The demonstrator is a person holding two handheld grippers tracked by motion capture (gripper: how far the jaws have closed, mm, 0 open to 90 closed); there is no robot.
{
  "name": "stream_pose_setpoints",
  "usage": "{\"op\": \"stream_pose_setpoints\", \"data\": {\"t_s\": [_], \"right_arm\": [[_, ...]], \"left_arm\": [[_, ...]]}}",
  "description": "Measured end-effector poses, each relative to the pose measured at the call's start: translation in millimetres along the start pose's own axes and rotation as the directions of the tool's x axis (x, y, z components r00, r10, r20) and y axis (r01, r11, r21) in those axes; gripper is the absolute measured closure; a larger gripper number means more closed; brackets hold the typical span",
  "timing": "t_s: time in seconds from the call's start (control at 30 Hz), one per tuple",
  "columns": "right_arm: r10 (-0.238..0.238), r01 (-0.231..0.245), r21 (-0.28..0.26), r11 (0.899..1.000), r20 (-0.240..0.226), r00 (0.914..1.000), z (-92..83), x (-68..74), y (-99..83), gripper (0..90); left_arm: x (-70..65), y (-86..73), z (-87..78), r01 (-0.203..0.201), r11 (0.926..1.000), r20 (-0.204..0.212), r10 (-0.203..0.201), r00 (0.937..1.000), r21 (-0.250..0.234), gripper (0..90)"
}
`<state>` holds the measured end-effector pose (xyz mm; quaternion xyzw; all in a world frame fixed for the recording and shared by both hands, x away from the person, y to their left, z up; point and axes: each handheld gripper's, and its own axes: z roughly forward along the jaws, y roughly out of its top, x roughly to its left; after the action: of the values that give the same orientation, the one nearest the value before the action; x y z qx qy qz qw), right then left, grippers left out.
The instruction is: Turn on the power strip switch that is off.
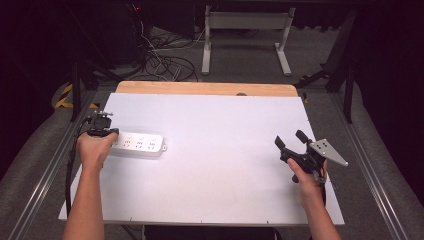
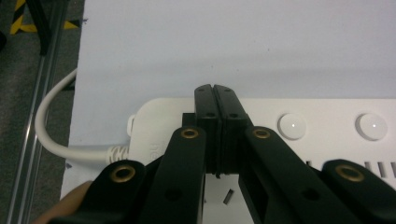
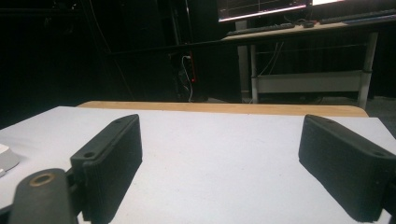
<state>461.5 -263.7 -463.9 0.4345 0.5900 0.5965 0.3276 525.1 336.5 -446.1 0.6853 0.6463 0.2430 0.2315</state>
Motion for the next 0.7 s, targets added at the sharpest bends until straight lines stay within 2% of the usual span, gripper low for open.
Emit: {"op": "stream_pose_setpoints", "data": {"t_s": [0.07,0.1,0.13,0.17,0.2,0.27,0.7], "right_arm": [[-0.001,0.001,-0.001,1.000,-0.001,1.0000,-0.6,-1.0,0.1,13.9],[-0.001,0.001,-0.004,1.000,0.002,1.0000,-0.8,-1.4,0.2,13.9],[0.000,0.000,-0.006,1.000,0.003,1.0000,-0.9,-1.6,0.4,13.9],[0.000,0.000,-0.006,1.000,0.003,1.0000,-0.9,-1.6,0.4,13.9],[0.003,-0.003,-0.005,1.000,0.004,1.0000,-1.2,-1.6,0.6,13.9],[0.002,-0.002,-0.007,1.000,0.003,1.0000,-1.7,-1.6,0.7,13.9],[0.008,-0.008,-0.010,1.000,0.006,0.9999,-3.4,-1.4,1.7,14.1]], "left_arm": [[-1.0,0.5,0.4,0.001,1.0000,-0.003,-0.001,1.0000,0.005,89.8],[-2.2,0.1,0.4,0.002,1.0000,0.017,-0.002,0.9999,0.007,89.8],[-2.2,0.1,0.4,0.002,1.0000,0.017,-0.002,0.9999,0.007,89.8],[-4.3,-0.1,0.8,-0.006,0.9999,0.010,0.006,0.9999,0.009,89.8],[-7.3,-0.5,1.7,-0.022,0.9998,-0.016,0.022,0.9996,0.005,89.8],[-9.1,-0.4,1.9,-0.018,0.9998,-0.027,0.018,0.9995,0.008,89.8],[-10.9,-1.5,1.3,-0.018,0.9997,-0.027,0.018,0.9995,0.017,89.9]]}}
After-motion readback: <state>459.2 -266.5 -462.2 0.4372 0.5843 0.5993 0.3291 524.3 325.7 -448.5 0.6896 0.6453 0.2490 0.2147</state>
